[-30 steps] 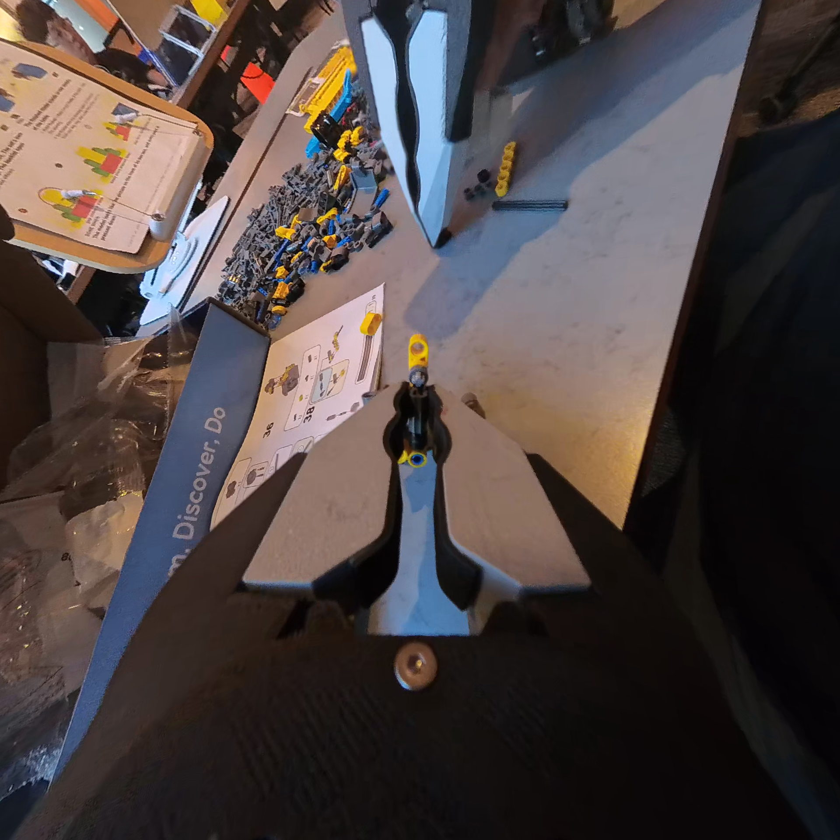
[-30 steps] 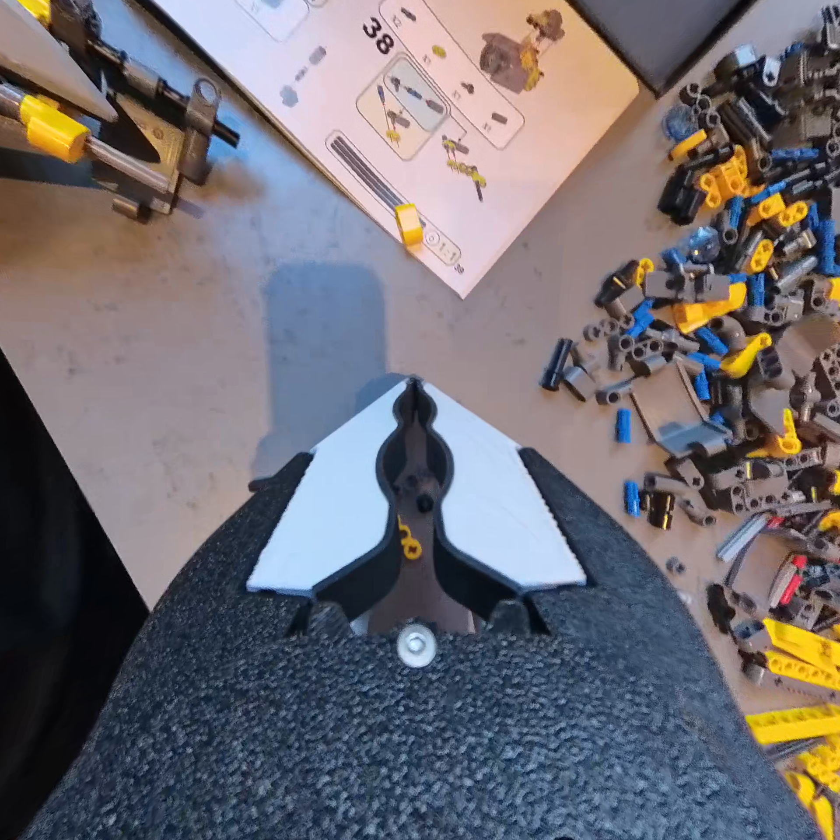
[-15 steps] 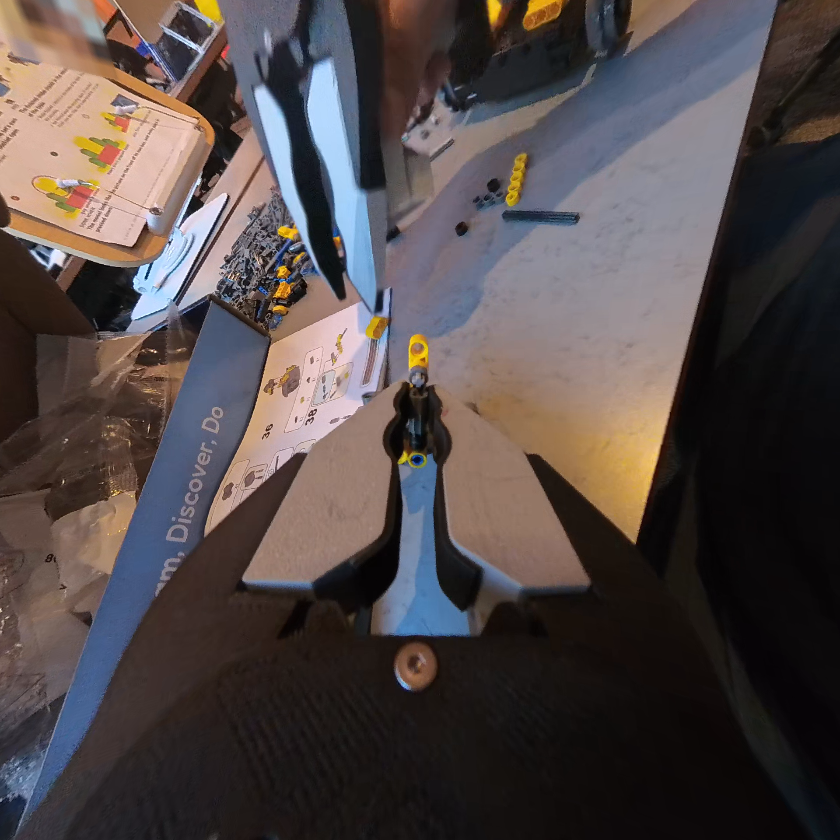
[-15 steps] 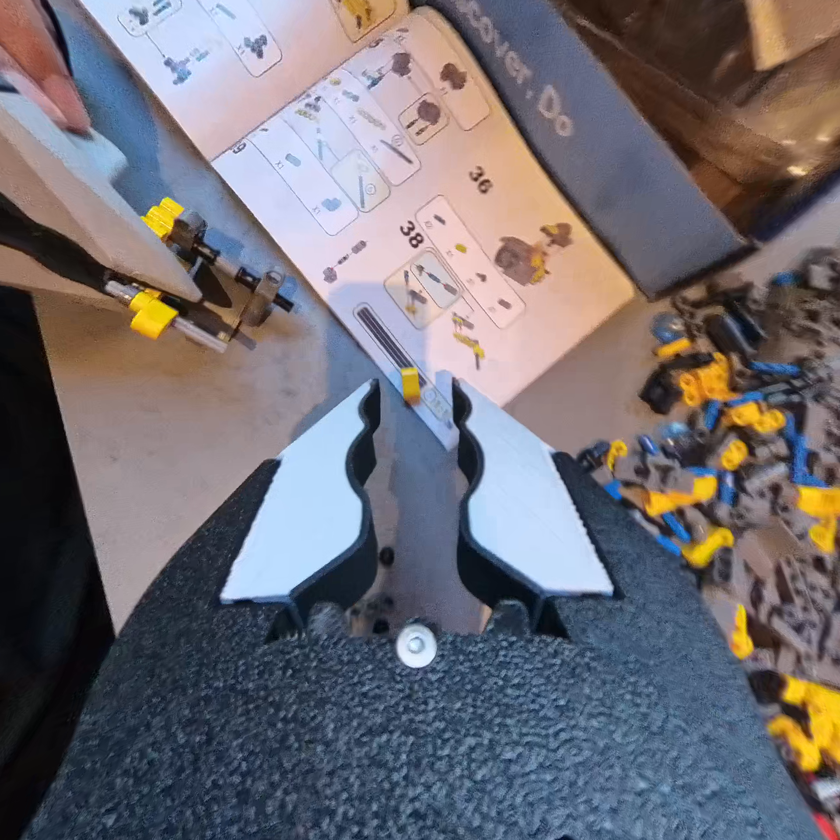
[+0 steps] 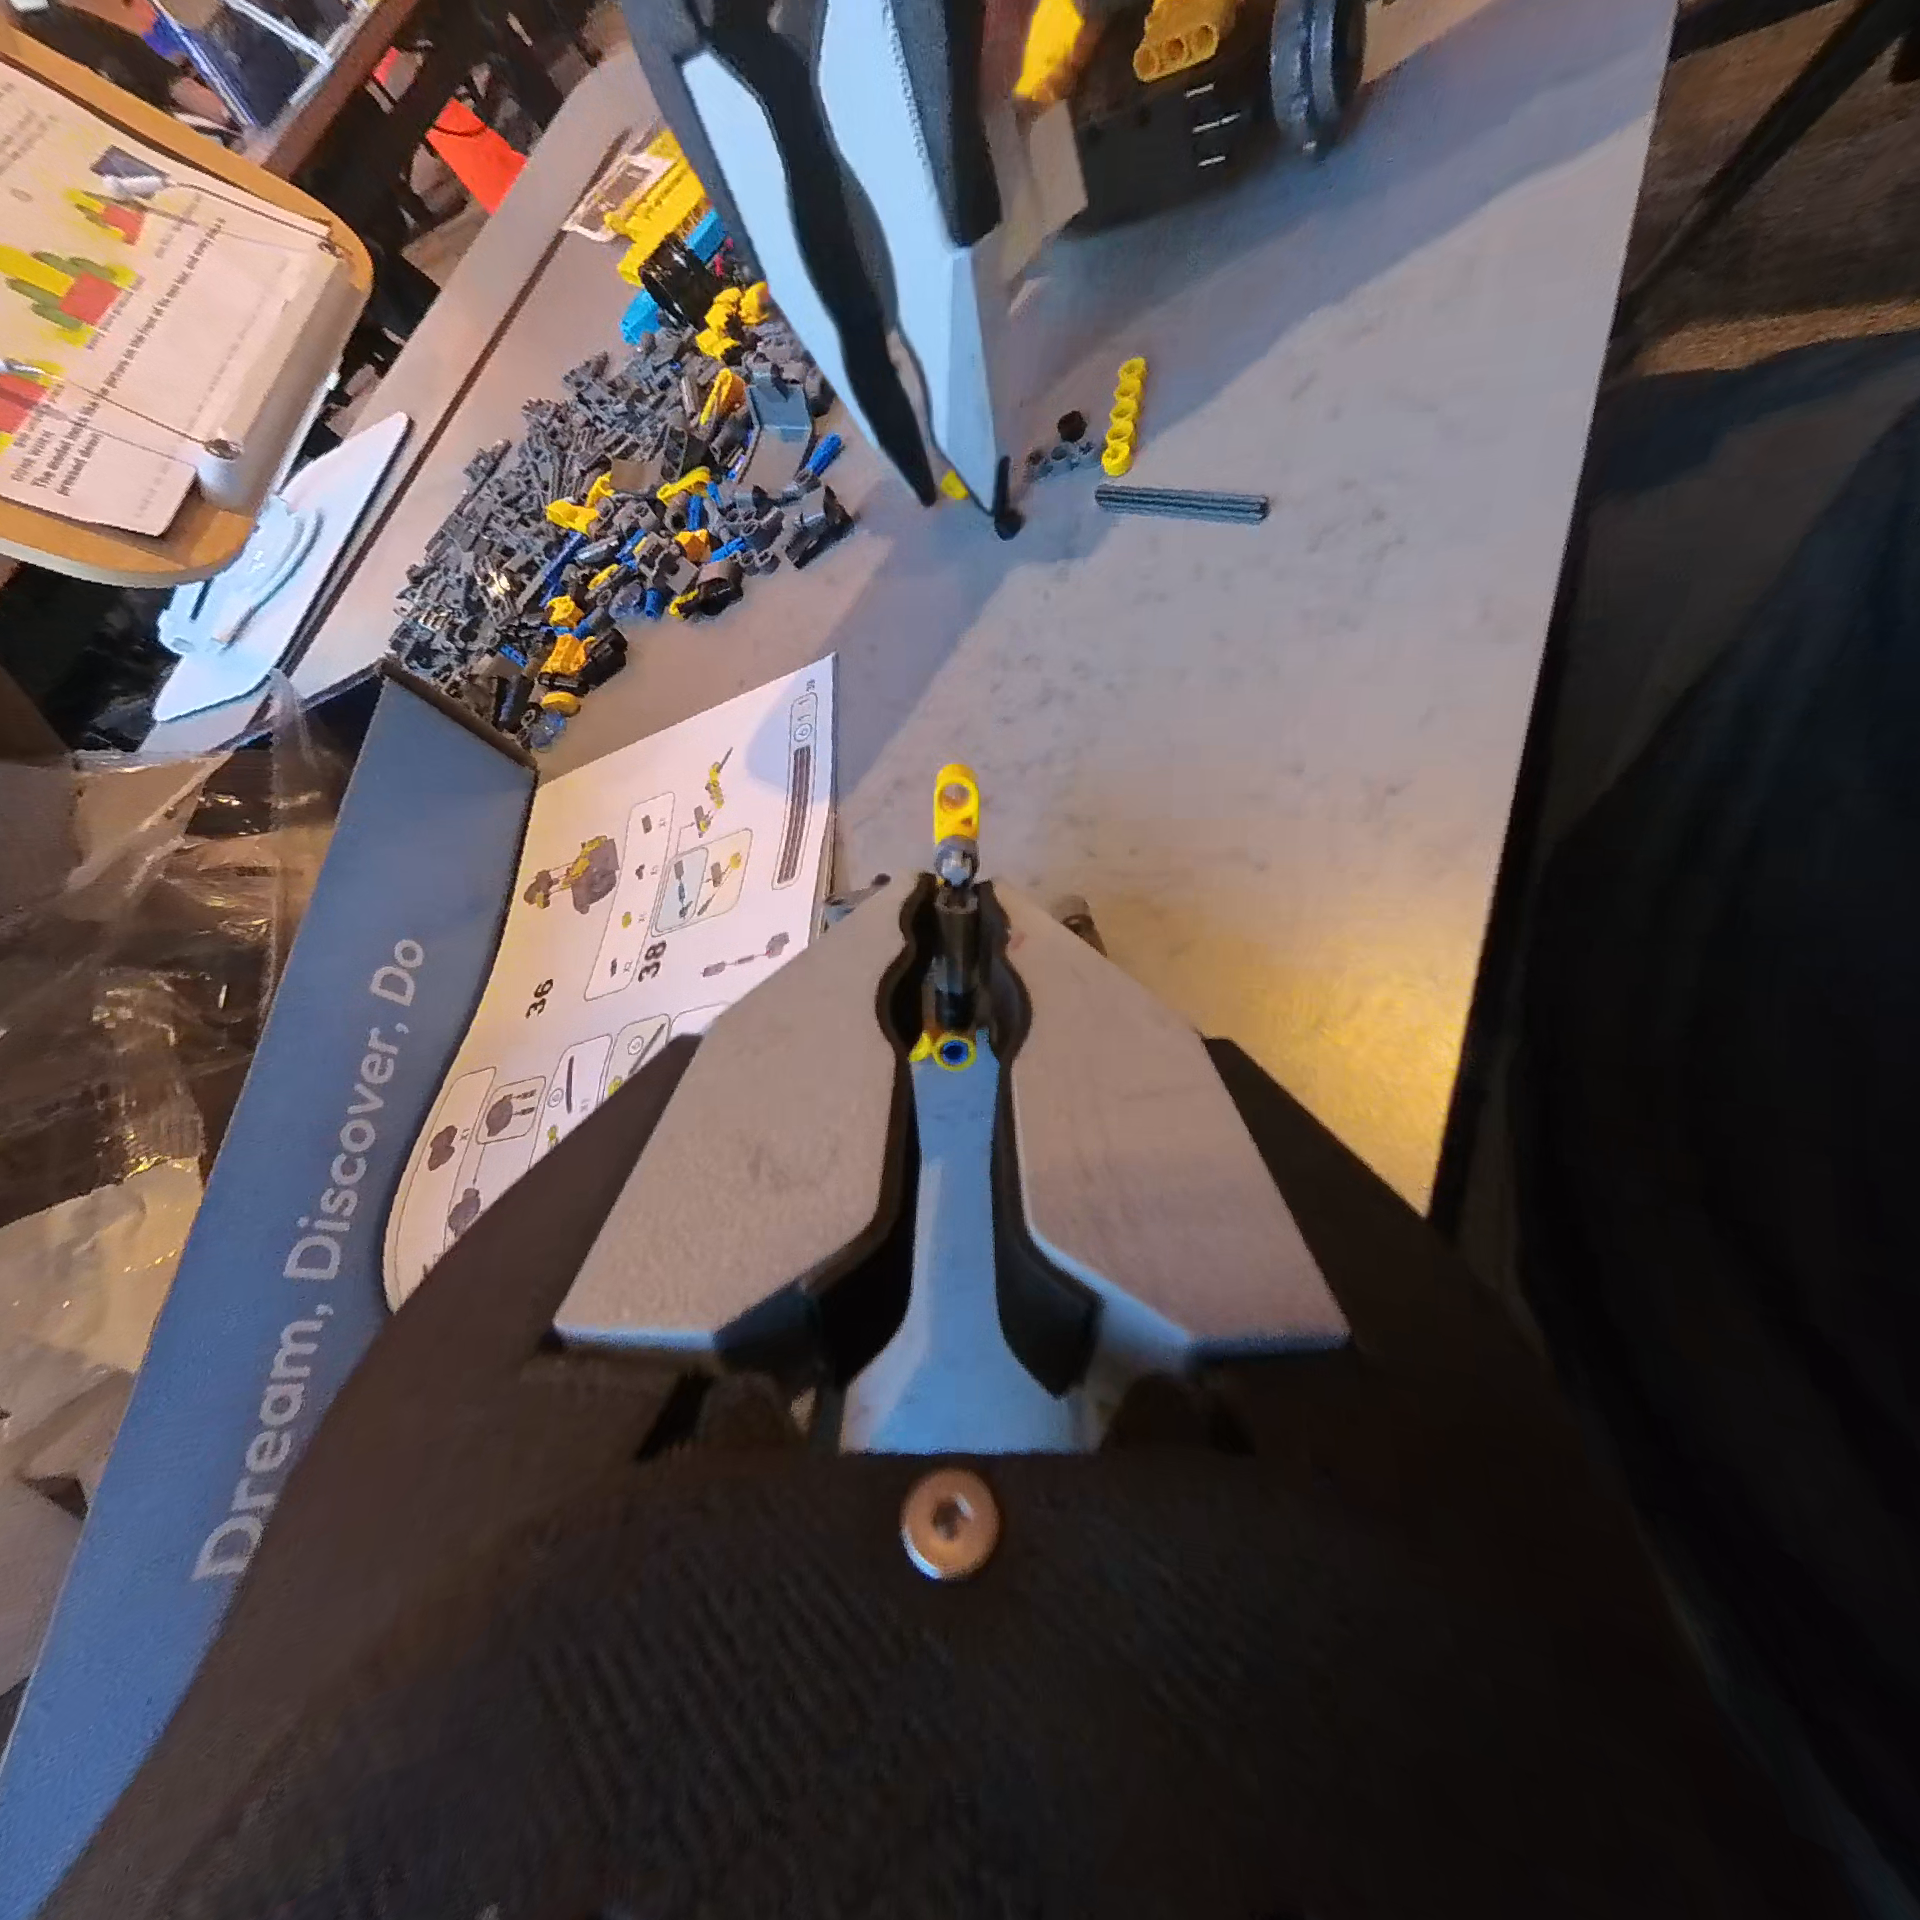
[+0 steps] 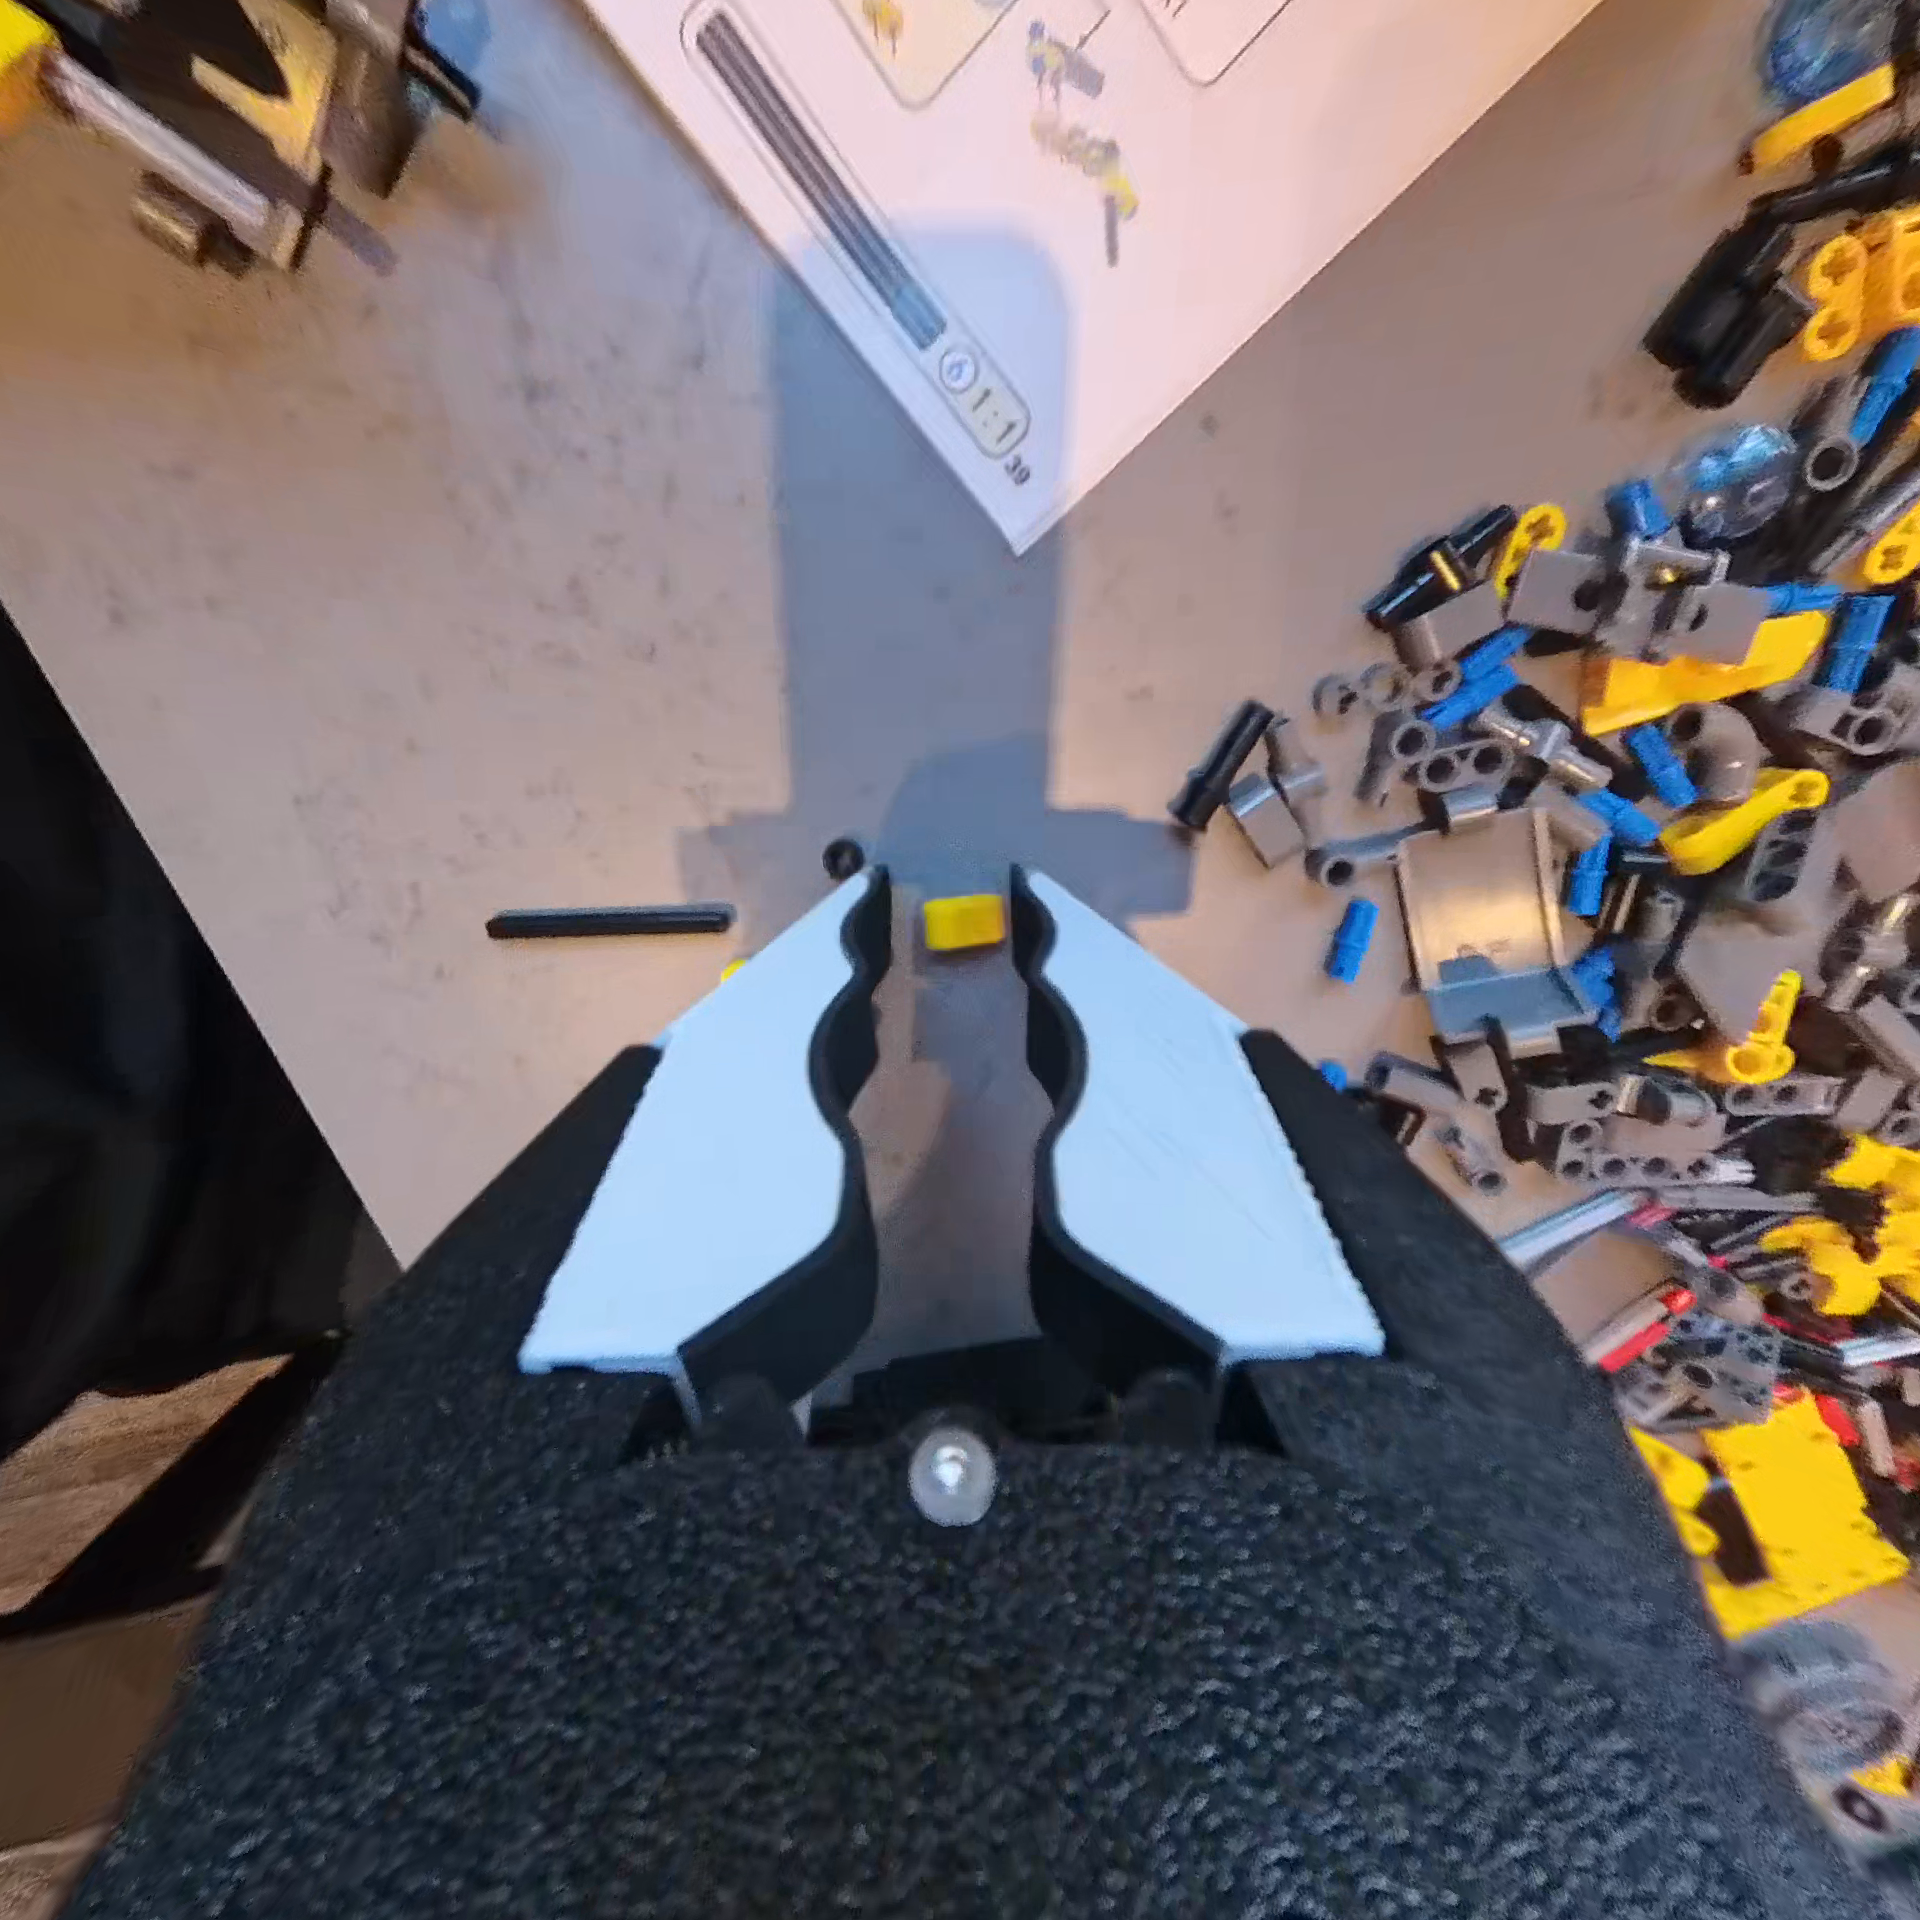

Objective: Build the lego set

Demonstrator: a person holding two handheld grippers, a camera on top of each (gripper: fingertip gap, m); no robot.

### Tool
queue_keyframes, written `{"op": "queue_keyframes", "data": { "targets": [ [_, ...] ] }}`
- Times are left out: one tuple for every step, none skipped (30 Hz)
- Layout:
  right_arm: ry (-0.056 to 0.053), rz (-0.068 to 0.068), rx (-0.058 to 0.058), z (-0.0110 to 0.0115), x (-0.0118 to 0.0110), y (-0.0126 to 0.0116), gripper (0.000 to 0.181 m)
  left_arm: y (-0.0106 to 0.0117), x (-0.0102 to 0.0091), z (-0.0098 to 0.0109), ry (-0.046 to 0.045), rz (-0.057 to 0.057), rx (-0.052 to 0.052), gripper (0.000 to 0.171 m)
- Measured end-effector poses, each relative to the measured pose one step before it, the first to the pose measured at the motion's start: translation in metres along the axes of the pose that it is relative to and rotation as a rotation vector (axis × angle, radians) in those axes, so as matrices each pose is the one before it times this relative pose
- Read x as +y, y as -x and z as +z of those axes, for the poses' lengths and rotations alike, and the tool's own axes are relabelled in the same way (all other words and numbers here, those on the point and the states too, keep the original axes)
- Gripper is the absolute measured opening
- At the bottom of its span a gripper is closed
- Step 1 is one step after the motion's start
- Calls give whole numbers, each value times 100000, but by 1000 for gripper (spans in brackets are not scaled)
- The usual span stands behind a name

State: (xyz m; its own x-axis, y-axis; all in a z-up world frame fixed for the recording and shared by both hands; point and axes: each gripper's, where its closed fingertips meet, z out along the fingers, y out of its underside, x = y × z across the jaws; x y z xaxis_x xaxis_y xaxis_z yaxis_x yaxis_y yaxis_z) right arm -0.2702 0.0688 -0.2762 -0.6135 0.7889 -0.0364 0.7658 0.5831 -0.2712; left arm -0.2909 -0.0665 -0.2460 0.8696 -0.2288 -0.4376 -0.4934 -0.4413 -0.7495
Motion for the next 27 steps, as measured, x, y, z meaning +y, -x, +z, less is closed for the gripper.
{"op": "queue_keyframes", "data": {
  "targets": [
    [10,-1691,2195,-200,210,-132,20,-18,-24,41,-116,-740,928,5],
    [-1867,-126,2754,-468,69,-303,18,53,16,4,13,-1174,609,5],
    [-3060,2058,1039,-651,1,-198,18,67,-28,-41,-313,-1191,491,5],
    [-3760,3088,183,-806,2,-113,18,81,-35,-37,-355,-1004,161,5],
    [-4056,2655,823,-905,57,-95,18,5,-8,8,-112,-686,637,5],
    [-4088,1650,1533,-916,122,-50,19,-40,30,35,253,-644,946,5],
    [-4025,743,1465,-824,160,107,19,-28,-8,39,-23,-666,922,5],
    [-3542,209,818,-618,268,292,19,-69,-72,11,-440,-667,1386,5],
    [-2252,349,532,-372,435,348,19,-11,-19,25,-130,-1081,1131,5],
    [-483,696,1316,-193,651,226,19,78,-13,1,-113,-1364,639,5],
    [-649,856,2131,-129,545,136,19,28,-24,-5,-200,-1250,799,5],
    [-2236,1359,795,-127,206,404,19,21,-74,-23,-463,-1066,802,5],
    [-4029,1876,-1274,-132,-209,784,19,44,-92,-44,-642,-1101,646,5],
    [-5246,1316,-1934,-119,-509,957,19,15,-99,-56,-722,-1409,897,5],
    [-6177,-20,-831,-37,-718,878,19,25,-97,-124,-800,-1977,1053,5],
    [-6645,-959,-316,80,-795,836,21,123,-114,-203,-1131,-2681,584,5],
    [-5903,-1623,-594,217,-695,884,23,77,-179,-271,-1814,-3544,962,5],
    [-4337,-1913,40,341,-453,745,24,-79,-220,-341,-2060,-5189,2332,5],
    [-1500,-2227,1120,415,16,497,24,-282,-255,-350,-2175,-6728,4034,5],
    [1965,-2281,2471,406,568,141,25,-545,-203,-315,-2082,-7590,5953,5],
    [3987,-1358,2490,327,914,-12,26,-743,-83,-228,-1223,-7996,7529,5],
    [3752,-271,-145,247,924,245,28,-520,1,-147,-626,-7946,5976,5],
    [2351,806,-2811,199,744,556,31,-54,-20,-73,-1057,-7010,2732,5],
    [1351,1948,-3092,168,541,515,32,144,-32,-19,-945,-5949,1274,5],
    [906,2223,-2474,163,394,377,34,94,-56,65,-381,-4924,1631,5],
    [1018,1724,-1555,148,316,200,34,14,14,184,520,-4264,2178,5],
    [1110,1320,-705,146,222,58,35,-12,184,291,2045,-3745,2463,5]
  ]
}}
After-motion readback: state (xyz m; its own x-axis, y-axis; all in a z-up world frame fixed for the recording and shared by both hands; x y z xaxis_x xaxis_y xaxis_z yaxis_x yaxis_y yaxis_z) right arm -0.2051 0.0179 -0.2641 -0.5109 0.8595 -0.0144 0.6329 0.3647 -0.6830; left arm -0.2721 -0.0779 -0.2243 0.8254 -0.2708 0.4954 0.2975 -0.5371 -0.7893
